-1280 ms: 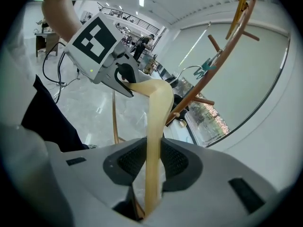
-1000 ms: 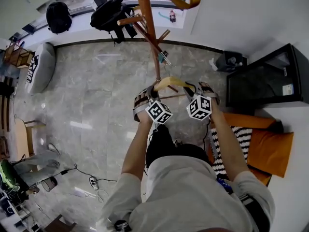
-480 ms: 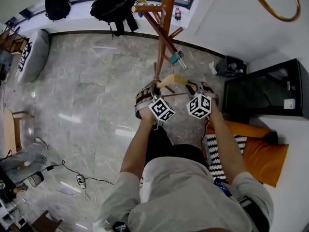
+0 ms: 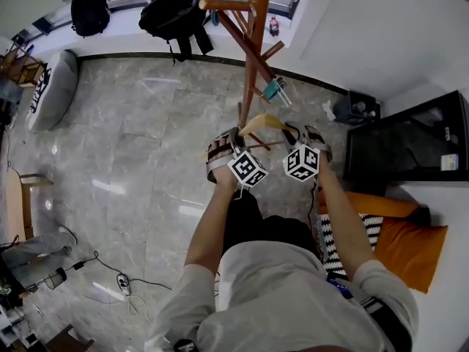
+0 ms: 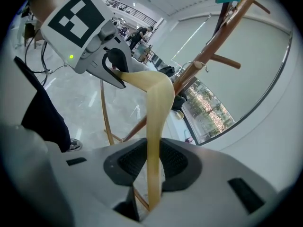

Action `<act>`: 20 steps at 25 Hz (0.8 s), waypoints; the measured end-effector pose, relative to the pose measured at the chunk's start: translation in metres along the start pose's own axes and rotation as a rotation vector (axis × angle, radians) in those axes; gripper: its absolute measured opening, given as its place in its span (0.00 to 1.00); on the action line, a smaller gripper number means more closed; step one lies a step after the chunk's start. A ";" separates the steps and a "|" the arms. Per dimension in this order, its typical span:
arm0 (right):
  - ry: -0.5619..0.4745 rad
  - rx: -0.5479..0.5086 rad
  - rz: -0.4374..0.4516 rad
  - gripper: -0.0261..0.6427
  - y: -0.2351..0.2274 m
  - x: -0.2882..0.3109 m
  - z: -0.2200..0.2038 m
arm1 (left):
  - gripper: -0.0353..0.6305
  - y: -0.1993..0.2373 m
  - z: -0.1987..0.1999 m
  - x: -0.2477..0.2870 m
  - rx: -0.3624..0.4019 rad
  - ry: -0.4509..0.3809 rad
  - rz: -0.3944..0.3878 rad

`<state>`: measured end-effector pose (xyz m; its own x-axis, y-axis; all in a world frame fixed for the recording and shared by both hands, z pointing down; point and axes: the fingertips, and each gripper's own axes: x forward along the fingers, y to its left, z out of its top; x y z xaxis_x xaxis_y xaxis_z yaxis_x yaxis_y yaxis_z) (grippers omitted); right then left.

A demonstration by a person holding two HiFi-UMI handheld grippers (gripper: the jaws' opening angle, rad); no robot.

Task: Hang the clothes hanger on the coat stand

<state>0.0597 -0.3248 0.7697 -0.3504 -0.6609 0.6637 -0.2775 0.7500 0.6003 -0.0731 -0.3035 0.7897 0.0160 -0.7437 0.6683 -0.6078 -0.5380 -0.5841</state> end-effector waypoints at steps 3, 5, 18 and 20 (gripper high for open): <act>-0.005 0.008 -0.018 0.16 0.000 0.010 -0.001 | 0.17 0.004 -0.001 0.007 0.014 0.000 0.027; -0.005 0.010 -0.028 0.15 0.000 0.017 -0.002 | 0.17 0.009 -0.002 0.011 0.024 -0.002 0.045; -0.014 -0.003 -0.073 0.16 -0.007 0.048 0.003 | 0.17 0.021 -0.011 0.039 0.031 -0.011 0.098; -0.015 -0.005 -0.075 0.16 -0.009 0.052 0.004 | 0.17 0.027 -0.010 0.040 0.044 -0.013 0.116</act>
<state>0.0401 -0.3653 0.7969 -0.3421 -0.7149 0.6098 -0.2988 0.6980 0.6508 -0.0965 -0.3437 0.8052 -0.0420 -0.8069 0.5892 -0.5710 -0.4645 -0.6769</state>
